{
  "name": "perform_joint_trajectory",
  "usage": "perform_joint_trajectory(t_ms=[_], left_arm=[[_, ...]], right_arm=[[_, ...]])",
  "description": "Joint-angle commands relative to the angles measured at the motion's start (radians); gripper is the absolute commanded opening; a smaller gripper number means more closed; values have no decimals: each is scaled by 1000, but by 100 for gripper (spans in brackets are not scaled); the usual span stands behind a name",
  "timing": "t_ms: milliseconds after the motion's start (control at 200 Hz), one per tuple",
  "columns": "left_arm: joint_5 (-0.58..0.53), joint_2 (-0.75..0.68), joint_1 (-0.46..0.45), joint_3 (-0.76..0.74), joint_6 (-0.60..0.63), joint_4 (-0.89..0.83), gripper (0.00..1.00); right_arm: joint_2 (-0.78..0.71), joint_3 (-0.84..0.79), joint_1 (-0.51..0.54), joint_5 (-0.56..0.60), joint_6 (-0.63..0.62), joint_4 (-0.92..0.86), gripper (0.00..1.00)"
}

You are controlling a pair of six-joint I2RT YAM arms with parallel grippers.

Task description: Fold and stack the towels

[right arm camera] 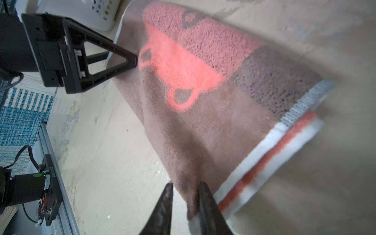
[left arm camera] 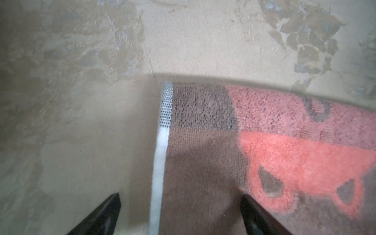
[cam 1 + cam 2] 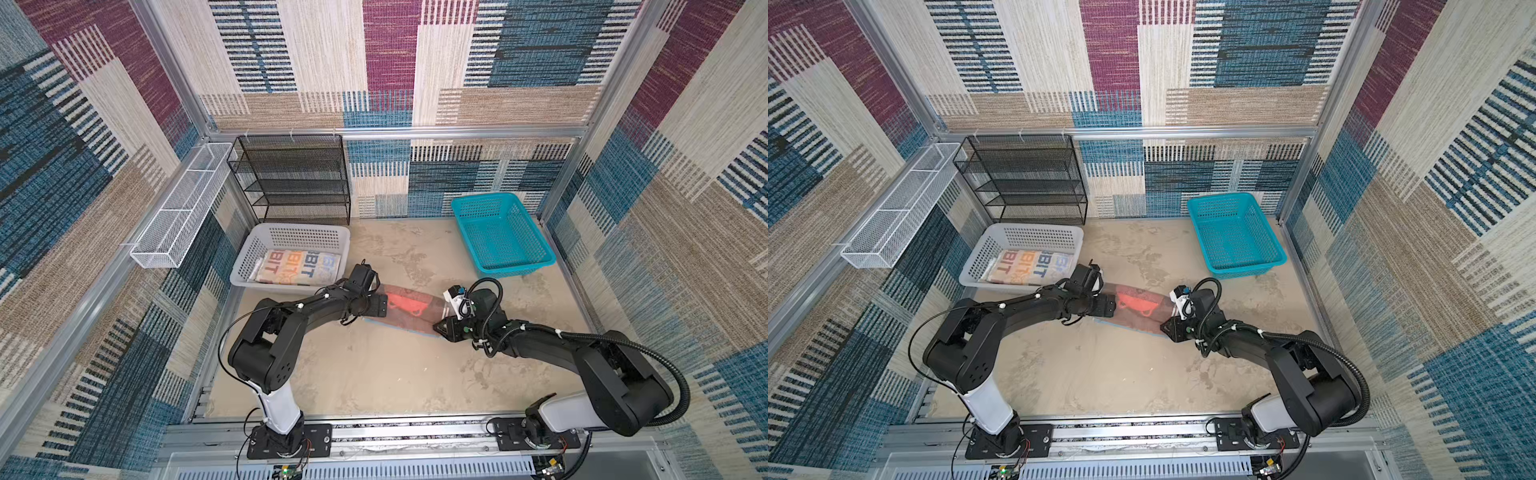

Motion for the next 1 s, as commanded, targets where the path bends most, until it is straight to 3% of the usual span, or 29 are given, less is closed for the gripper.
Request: perform_joint_trajectory(t_ms=[0, 225, 481, 591, 851, 997], left_arm=[[27, 6, 3, 9, 2, -10, 98], [97, 20, 5, 3, -13, 18, 98], [198, 66, 5, -4, -38, 29, 81], [234, 74, 5, -20, -45, 38, 66], [263, 113, 5, -10, -56, 25, 1], [245, 117, 4, 13, -48, 4, 0]], right_arm=[[6, -14, 1, -32, -16, -32, 16], [38, -35, 1, 2, -1, -31, 15], [69, -31, 2, 31, 21, 1, 16], [71, -31, 1, 39, 21, 7, 16], [76, -29, 1, 42, 17, 22, 16], [76, -25, 2, 51, 13, 25, 23]])
